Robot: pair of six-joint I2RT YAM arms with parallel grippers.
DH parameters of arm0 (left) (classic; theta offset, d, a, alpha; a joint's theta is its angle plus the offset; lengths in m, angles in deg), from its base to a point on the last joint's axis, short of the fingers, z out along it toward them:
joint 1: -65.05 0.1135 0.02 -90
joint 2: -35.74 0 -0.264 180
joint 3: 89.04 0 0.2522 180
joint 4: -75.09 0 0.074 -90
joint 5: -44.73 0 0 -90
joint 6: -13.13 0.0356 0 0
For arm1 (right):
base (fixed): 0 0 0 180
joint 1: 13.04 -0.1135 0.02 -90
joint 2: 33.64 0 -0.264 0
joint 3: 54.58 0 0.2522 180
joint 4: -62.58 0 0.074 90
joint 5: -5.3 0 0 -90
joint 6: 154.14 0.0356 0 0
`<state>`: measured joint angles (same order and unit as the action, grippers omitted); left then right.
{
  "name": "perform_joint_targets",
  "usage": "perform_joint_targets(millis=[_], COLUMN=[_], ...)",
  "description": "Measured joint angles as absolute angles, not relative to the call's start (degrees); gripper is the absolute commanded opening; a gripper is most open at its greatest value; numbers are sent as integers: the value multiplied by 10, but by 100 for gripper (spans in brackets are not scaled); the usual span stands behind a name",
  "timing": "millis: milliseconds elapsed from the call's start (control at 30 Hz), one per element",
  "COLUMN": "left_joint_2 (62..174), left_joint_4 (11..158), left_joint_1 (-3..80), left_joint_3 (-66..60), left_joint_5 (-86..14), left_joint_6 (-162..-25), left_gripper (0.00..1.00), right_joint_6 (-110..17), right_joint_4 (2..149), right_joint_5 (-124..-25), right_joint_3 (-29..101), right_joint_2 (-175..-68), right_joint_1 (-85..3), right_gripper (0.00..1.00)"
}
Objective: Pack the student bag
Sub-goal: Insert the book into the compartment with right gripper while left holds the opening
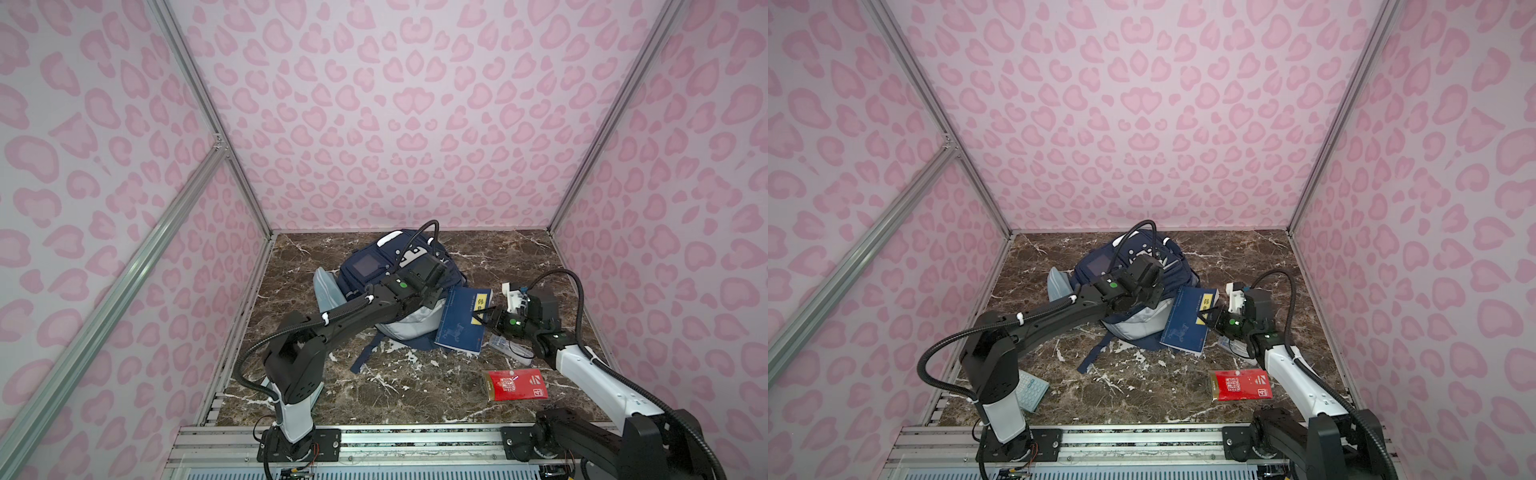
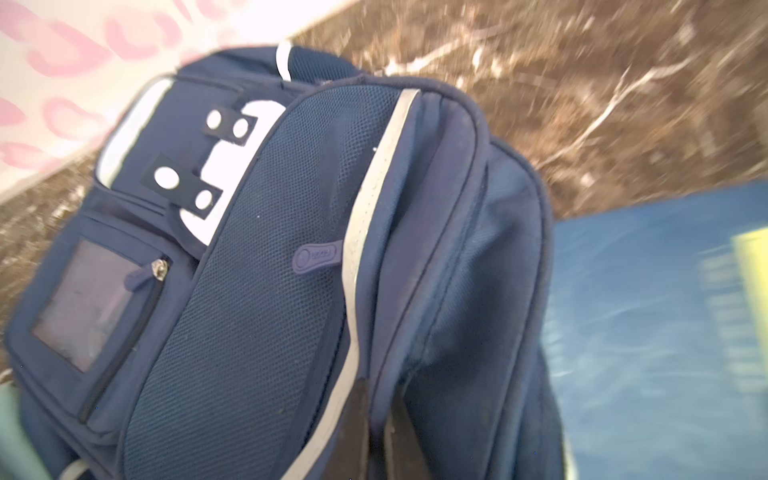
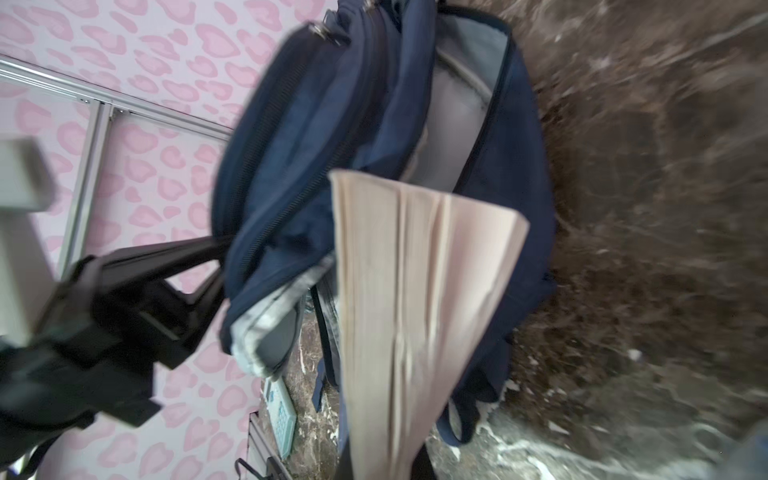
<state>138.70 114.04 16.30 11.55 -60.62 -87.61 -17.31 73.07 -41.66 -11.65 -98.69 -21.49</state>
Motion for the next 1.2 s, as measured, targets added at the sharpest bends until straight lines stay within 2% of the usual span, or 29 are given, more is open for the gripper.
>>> perform_joint_targets(millis=[300,467,733,933,1200], left_joint_2=[1341,1340,1352,1355,1355], left_joint_4=[1166,1179,1188,1184,1173], left_joint_1=[231,245,268,270,272], left_joint_3=[141,163,198,196,192], left_joint_5=[-513,-502,-451,-422,-395], left_joint_6=[-889,-888,-889,-893,-903], left_gripper=[3,3,3,3,3], right_joint_6=[-80,-32,17,-3,15], right_joint_4=[574,475,432,389,309], right_joint_5=[-490,-529,-580,-608,-618], right_joint_3=[-68,-49,-113,-55,92], right_joint_2=[-1116,-1197,-1209,-1248,-1443], right_joint_1=[-318,-357,-398,-400,-396], right_gripper=[0,0,0,0,0])
